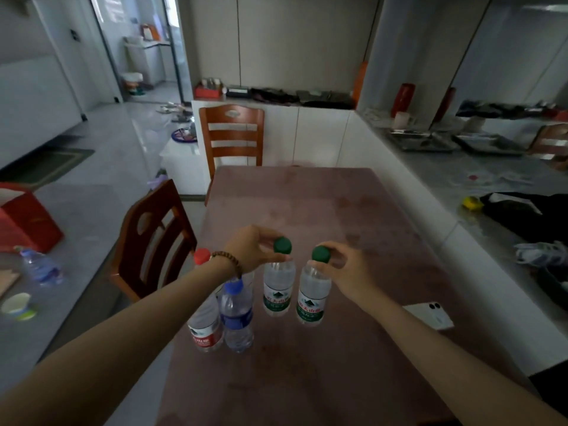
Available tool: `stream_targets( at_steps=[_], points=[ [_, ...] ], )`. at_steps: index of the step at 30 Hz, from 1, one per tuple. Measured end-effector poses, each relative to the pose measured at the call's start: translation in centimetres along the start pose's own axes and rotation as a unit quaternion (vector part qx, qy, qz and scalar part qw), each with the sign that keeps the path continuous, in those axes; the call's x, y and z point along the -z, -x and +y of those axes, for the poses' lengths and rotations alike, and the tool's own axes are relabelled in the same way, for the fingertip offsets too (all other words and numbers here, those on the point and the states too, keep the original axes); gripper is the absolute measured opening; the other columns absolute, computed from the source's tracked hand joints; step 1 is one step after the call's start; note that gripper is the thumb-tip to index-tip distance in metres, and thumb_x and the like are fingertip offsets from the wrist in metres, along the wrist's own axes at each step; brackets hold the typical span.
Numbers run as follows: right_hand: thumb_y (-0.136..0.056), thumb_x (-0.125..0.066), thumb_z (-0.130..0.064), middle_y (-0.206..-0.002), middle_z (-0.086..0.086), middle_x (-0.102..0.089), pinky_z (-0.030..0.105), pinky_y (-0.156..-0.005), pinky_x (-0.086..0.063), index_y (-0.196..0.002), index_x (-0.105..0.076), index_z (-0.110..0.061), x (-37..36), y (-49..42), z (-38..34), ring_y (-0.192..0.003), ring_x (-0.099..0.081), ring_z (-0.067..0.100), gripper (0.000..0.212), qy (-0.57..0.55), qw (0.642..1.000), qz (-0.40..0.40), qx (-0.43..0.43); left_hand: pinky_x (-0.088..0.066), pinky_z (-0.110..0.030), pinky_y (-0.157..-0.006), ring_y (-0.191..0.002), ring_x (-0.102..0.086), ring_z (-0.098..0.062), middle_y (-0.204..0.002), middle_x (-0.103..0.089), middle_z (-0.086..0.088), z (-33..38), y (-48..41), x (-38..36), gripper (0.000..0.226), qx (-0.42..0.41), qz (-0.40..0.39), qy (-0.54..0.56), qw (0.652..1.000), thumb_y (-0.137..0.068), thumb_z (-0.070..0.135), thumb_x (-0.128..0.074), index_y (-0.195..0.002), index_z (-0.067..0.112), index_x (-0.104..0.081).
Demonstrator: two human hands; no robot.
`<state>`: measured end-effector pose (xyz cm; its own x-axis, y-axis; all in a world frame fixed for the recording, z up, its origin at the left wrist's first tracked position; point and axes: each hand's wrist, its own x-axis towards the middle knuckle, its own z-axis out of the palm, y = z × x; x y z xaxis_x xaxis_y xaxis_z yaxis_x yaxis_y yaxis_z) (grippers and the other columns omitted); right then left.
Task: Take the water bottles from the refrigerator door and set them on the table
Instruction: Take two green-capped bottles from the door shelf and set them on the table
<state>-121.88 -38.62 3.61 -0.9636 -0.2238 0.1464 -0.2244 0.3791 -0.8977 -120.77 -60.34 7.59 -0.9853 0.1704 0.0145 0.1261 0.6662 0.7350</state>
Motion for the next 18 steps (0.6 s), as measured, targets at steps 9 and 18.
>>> stream_targets(
  at_steps=[9, 18],
  points=[
    [-0.068, -0.081, -0.018, -0.088, -0.012, -0.067, 0.024, -0.083, -0.052, -0.091, -0.065, -0.026, -2.4, -3.9, 4.1, -0.088, -0.064, 0.011, 0.03, -0.015, 0.999, -0.039, -0.007, -0.05, -0.019, -0.089, -0.092, -0.062, -0.007, -0.109, -0.069, 0.001, -3.3, -2.6, -1.1, 0.051, 0.065, -0.009, -0.036, 0.997, -0.069, 0.028, -0.079, -0.115, 0.012, -0.064],
    [-0.067, -0.082, -0.021, -0.091, -0.014, -0.067, 0.021, -0.083, -0.051, -0.093, -0.067, -0.023, -3.1, -5.3, 4.6, -0.088, -0.063, 0.007, 0.03, -0.027, 0.998, -0.06, -0.002, -0.048, -0.017, -0.085, -0.086, -0.063, -0.007, -0.105, -0.07, 0.001, -4.3, -3.5, -1.2, 0.047, 0.072, -0.032, -0.073, 0.994, -0.07, 0.027, -0.079, -0.113, 0.014, -0.066]
  ],
)
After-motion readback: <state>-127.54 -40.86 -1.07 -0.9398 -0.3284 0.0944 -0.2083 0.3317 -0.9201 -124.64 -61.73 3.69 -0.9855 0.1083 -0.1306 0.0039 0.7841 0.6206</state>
